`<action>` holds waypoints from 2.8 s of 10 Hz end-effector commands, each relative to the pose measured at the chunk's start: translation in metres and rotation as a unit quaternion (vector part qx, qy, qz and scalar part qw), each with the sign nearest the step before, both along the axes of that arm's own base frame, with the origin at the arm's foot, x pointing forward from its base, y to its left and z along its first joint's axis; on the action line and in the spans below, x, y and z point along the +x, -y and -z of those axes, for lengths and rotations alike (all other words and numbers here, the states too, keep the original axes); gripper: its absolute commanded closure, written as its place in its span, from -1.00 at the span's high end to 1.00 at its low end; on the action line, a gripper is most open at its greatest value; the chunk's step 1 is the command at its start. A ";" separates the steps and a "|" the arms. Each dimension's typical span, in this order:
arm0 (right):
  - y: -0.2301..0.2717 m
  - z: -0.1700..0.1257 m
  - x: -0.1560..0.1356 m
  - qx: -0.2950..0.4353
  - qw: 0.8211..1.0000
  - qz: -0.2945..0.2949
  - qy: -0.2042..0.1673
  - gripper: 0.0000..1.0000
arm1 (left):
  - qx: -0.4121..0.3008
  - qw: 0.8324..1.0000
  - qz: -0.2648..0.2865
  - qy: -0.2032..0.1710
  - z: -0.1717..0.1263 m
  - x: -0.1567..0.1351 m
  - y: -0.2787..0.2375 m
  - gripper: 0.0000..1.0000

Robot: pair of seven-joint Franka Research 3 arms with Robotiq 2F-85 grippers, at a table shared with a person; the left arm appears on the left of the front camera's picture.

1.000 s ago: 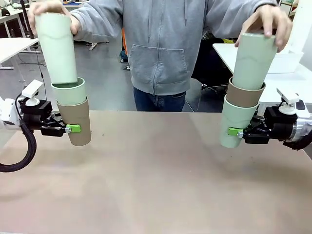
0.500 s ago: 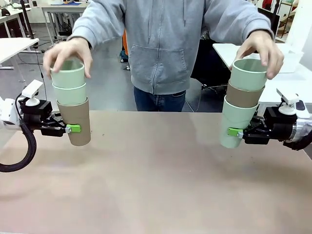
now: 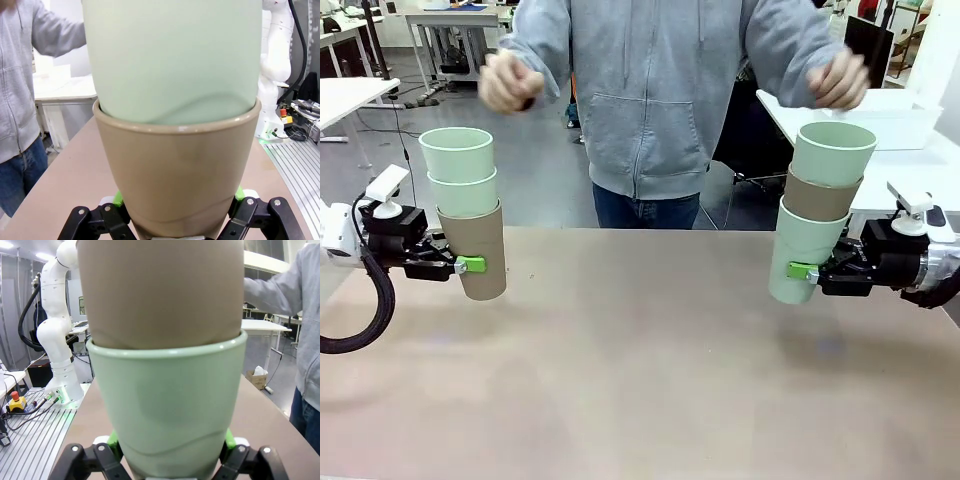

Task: Stack the cups and store them in the basket.
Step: Place the stack of Reusable plastic cups into the Pantry Basket.

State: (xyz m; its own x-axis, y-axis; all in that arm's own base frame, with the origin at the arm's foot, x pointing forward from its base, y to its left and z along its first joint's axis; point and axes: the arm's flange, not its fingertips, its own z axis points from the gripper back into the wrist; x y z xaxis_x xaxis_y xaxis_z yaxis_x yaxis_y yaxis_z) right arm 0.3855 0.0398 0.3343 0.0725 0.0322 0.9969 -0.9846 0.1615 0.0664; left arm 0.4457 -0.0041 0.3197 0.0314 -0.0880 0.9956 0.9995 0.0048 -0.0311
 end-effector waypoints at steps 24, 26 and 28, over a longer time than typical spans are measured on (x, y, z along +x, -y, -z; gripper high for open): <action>0.000 -0.004 0.000 0.001 1.000 -0.001 0.005 0.68 | -0.004 1.000 0.002 0.007 -0.006 0.001 0.000 0.69; 0.000 -0.004 0.000 0.001 1.000 -0.001 0.005 0.68 | -0.004 1.000 0.002 0.007 -0.006 0.001 0.000 0.69; 0.000 -0.004 0.000 0.001 1.000 -0.001 0.005 0.68 | -0.004 1.000 0.002 0.007 -0.006 0.001 0.000 0.69</action>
